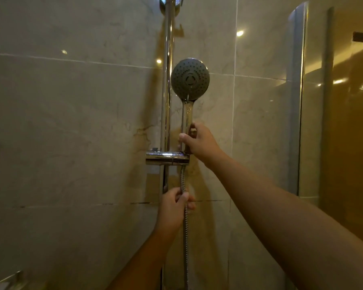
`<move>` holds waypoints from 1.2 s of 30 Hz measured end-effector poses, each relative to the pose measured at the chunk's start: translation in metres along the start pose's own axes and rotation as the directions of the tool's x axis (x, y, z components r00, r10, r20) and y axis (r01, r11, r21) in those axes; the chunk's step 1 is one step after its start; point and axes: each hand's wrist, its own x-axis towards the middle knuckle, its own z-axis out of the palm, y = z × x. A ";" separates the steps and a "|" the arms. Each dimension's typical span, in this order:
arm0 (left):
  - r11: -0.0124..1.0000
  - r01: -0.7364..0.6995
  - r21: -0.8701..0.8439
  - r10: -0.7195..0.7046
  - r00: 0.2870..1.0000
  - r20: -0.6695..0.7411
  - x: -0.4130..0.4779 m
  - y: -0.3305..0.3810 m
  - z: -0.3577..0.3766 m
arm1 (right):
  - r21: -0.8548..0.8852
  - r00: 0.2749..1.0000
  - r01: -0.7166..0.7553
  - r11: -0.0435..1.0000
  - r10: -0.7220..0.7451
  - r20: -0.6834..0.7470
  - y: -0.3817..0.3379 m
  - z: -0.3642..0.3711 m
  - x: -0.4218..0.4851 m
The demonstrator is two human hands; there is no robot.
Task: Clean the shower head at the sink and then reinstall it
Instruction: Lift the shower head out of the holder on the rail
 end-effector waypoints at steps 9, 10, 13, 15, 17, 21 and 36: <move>0.998 -0.067 0.005 0.067 0.998 -0.006 0.017 0.014 0.000 | -0.052 0.998 0.054 0.997 -0.052 0.028 -0.008 -0.006 0.015; 0.997 -0.077 0.005 0.078 0.997 -0.011 0.018 0.016 0.001 | -0.053 0.997 0.069 0.996 -0.068 0.023 -0.011 -0.008 0.018; 0.994 -0.099 -0.040 0.099 0.995 -0.004 0.022 0.022 0.003 | -0.033 0.997 0.075 0.997 -0.075 -0.003 -0.018 -0.017 0.025; 0.992 -0.089 -0.084 0.090 0.996 0.010 0.026 0.023 0.007 | -0.039 0.998 0.060 0.997 -0.061 -0.011 -0.018 -0.026 0.028; 0.993 -0.064 -0.100 0.069 0.996 0.049 0.026 0.022 0.014 | -0.051 0.999 0.046 0.998 -0.047 -0.023 -0.014 -0.036 0.026; 0.990 -0.023 -0.136 0.041 0.990 0.134 0.008 0.018 0.035 | -0.010 0.999 0.025 1.000 -0.025 -0.028 -0.005 -0.058 0.001; 0.938 0.184 -0.293 -0.161 0.982 0.100 -0.120 -0.047 0.103 | 0.026 0.971 -0.225 0.974 0.221 0.093 0.063 -0.083 -0.176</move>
